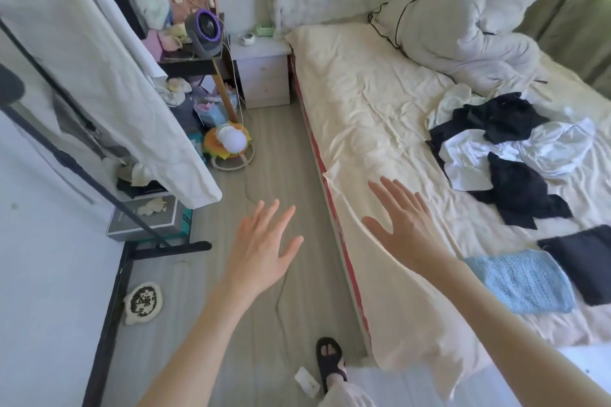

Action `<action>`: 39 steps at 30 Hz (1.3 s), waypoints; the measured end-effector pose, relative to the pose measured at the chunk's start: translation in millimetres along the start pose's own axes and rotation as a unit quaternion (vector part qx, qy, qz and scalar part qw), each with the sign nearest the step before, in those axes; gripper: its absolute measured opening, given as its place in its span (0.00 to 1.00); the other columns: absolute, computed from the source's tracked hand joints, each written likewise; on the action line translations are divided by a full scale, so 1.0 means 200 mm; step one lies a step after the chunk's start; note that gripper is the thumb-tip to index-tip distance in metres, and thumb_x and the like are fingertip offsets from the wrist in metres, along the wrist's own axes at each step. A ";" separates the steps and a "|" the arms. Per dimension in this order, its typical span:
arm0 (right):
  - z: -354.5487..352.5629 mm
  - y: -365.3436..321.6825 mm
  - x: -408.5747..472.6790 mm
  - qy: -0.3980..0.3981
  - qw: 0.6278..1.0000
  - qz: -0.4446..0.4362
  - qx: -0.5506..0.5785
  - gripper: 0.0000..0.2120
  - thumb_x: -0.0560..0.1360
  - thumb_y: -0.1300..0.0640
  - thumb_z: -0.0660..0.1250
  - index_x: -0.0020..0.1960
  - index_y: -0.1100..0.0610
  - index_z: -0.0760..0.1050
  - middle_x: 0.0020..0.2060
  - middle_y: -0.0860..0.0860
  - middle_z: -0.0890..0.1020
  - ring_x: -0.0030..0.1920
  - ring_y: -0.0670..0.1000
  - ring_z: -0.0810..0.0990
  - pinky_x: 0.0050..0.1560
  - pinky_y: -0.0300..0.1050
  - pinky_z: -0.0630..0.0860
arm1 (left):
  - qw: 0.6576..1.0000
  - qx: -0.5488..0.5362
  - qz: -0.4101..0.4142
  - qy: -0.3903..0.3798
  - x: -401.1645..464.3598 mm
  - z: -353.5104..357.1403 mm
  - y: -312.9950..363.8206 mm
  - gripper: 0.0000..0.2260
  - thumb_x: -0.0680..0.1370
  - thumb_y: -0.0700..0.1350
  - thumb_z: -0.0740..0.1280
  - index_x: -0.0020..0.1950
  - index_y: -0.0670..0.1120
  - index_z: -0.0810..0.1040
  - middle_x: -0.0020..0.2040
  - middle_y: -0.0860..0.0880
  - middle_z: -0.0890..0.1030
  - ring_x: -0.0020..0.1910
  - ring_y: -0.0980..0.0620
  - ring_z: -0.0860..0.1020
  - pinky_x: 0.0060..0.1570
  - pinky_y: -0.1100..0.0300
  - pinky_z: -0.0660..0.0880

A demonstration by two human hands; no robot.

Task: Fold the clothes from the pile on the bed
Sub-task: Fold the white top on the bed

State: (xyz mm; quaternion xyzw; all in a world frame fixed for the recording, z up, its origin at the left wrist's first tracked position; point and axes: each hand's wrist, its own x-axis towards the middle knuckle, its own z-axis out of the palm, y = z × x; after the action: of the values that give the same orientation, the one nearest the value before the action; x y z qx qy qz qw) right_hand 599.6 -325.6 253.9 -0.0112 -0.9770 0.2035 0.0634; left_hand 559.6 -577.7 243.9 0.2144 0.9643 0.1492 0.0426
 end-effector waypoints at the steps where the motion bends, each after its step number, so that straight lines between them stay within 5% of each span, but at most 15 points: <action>1: 0.00 0.00 0.05 0.004 1.000 -0.001 -0.001 0.29 0.78 0.43 0.59 0.76 0.48 0.57 0.75 0.50 0.60 0.76 0.52 0.54 0.74 0.55 0.49 | 1.000 -0.002 0.002 -0.001 0.04 -0.01 -0.02 0.26 0.80 0.59 0.55 0.76 0.52 0.57 0.77 0.48 0.55 0.77 0.48 0.49 0.73 0.50 0.52; 17: -0.20 0.35 1.36 0.033 0.999 -0.009 -0.019 0.29 0.79 0.42 0.57 0.76 0.47 0.54 0.76 0.48 0.55 0.77 0.51 0.49 0.75 0.54 0.46 | 0.997 -0.019 0.026 0.069 1.43 -0.23 -0.02 0.26 0.80 0.58 0.56 0.76 0.52 0.57 0.77 0.48 0.55 0.77 0.47 0.50 0.73 0.50 0.51; 30: -0.05 0.65 2.06 0.003 0.999 0.011 -0.042 0.30 0.78 0.38 0.53 0.77 0.46 0.50 0.77 0.48 0.54 0.77 0.50 0.47 0.74 0.53 0.43 | 0.999 -0.006 0.038 0.019 2.19 -0.17 -0.16 0.26 0.80 0.57 0.56 0.76 0.52 0.57 0.77 0.48 0.55 0.77 0.47 0.49 0.73 0.49 0.51; 39: 0.12 0.99 2.51 -0.004 0.983 0.183 -0.029 0.30 0.79 0.40 0.54 0.77 0.47 0.50 0.77 0.49 0.52 0.77 0.51 0.47 0.75 0.55 0.43 | 0.984 0.018 0.143 -0.100 3.08 0.01 -0.30 0.27 0.80 0.59 0.53 0.77 0.53 0.55 0.78 0.49 0.53 0.77 0.47 0.47 0.74 0.48 0.51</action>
State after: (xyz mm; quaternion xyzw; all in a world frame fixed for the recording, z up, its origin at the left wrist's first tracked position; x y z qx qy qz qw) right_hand 97.8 -129.5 212.9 -0.1912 -0.9641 0.1833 0.0209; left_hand -21.6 -367.0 211.3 0.3648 0.9170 0.1144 0.1135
